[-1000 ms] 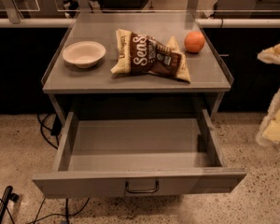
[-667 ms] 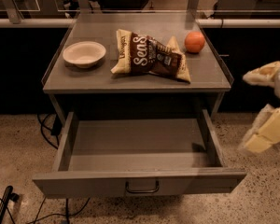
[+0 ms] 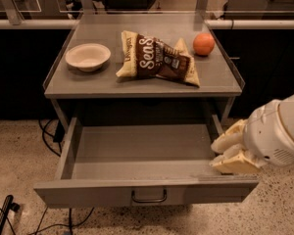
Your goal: Close top drawer
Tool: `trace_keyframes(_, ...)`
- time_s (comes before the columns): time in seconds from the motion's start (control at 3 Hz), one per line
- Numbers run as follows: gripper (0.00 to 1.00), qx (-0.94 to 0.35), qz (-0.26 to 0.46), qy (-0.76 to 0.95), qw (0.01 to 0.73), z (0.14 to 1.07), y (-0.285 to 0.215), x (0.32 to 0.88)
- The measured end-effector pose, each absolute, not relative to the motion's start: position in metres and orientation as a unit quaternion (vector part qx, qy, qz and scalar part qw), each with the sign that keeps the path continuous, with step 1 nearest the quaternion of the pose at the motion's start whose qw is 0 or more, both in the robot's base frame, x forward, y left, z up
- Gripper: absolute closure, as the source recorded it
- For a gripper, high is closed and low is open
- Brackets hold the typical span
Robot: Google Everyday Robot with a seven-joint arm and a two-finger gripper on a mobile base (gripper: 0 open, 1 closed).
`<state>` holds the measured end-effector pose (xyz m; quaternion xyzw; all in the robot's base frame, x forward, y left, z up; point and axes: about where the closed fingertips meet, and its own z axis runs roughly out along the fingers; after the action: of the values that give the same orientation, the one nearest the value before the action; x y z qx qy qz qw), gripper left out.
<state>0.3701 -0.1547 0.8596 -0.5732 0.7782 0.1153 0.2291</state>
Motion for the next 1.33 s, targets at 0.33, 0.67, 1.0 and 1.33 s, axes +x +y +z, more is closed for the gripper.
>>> trace_keyframes(0.33, 0.93, -0.573, 0.116, 0.779, 0.224, 0.855, -0.155, 0.368)
trace_keyframes(0.67, 1.00, -0.573, 0.117, 0.780, 0.224, 0.855, -0.155, 0.368)
trace_keyframes(1.0, 1.00, -0.548, 0.144, 0.794, 0.221, 0.831, -0.156, 0.361)
trace_keyframes(1.33, 1.00, -0.496, 0.178, 0.819, 0.226, 0.788, -0.167, 0.347)
